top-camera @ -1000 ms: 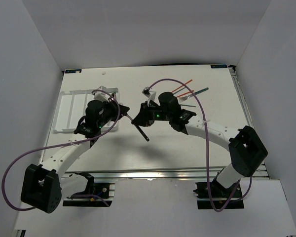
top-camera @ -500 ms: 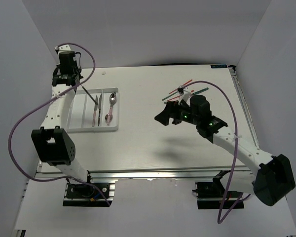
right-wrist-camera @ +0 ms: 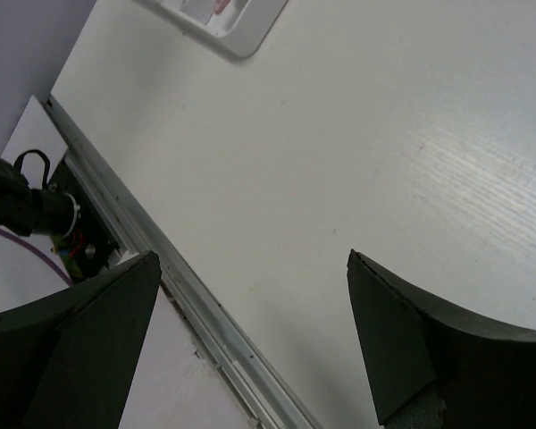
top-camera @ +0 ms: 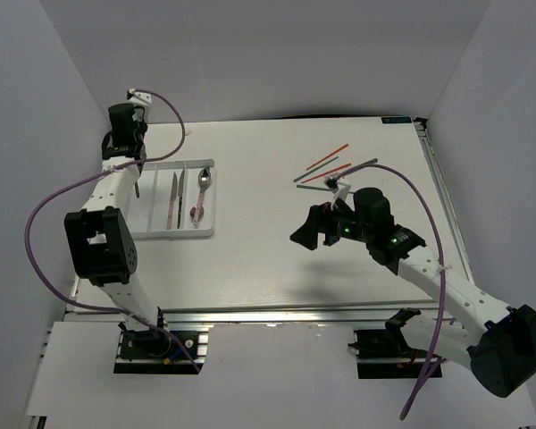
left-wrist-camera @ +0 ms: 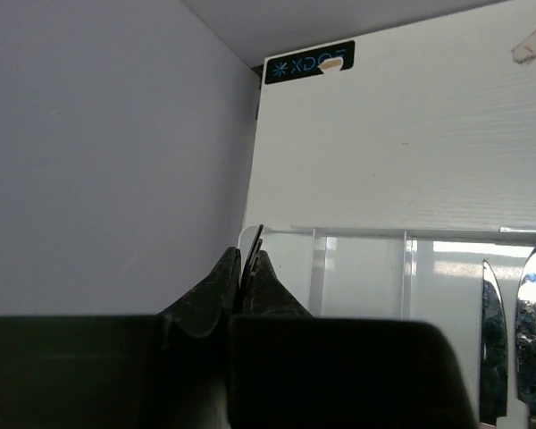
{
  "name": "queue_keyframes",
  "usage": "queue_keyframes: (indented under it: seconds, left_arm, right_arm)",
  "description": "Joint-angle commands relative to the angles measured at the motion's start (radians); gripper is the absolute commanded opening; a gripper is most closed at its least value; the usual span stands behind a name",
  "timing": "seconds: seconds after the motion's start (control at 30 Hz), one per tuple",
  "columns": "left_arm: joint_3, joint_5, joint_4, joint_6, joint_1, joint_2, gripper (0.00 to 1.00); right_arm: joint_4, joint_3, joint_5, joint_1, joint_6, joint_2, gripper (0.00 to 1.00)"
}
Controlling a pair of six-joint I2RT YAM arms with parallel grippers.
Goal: Sort the eating utensils into containers
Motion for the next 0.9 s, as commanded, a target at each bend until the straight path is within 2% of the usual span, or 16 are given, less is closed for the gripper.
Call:
queue_keyframes:
  seconds: [0.0, 0.17, 0.33, 0.4, 0.43, 0.63, 0.67, 0.77, 0.87]
  left_arm:
    - [-0.022, 0.070, 0.123, 0.097, 0.020, 0.019, 0.00]
    - [-0.059, 0.145, 0.120, 0.080, 0.041, 0.045, 0.00]
    - [-0.108, 0.147, 0.123, 0.072, 0.041, 0.105, 0.00]
    - [-0.129, 0.159, 0.123, 0.066, 0.041, 0.111, 0.03]
    - [-0.150, 0.165, 0.123, 0.062, 0.041, 0.109, 0.09]
    - [-0.198, 0.181, 0.160, 0.020, 0.041, 0.099, 0.27]
    - [-0.203, 0.170, 0.166, 0.014, 0.041, 0.091, 0.40]
    - [-0.182, 0.127, 0.174, -0.024, 0.041, 0.073, 0.62]
    - [-0.160, 0.092, 0.165, -0.056, 0.040, 0.060, 0.72]
  right_arm:
    - [0.037, -0.033, -0.071, -0.002, -0.002, -0.018, 0.89]
    - [0.040, -0.017, -0.096, -0.002, -0.013, 0.010, 0.89]
    - [0.037, 0.012, -0.113, -0.003, -0.018, 0.018, 0.89]
    - [0.030, 0.024, -0.110, -0.002, -0.022, 0.018, 0.89]
    - [0.024, 0.029, -0.108, -0.002, -0.022, 0.018, 0.89]
    - [0.016, 0.038, -0.093, -0.002, -0.021, 0.027, 0.89]
    - [0.005, 0.045, -0.091, -0.002, -0.021, 0.028, 0.89]
    - [-0.001, 0.046, -0.076, -0.002, -0.016, 0.018, 0.89]
    - [0.001, 0.045, -0.056, -0.002, -0.009, 0.011, 0.89]
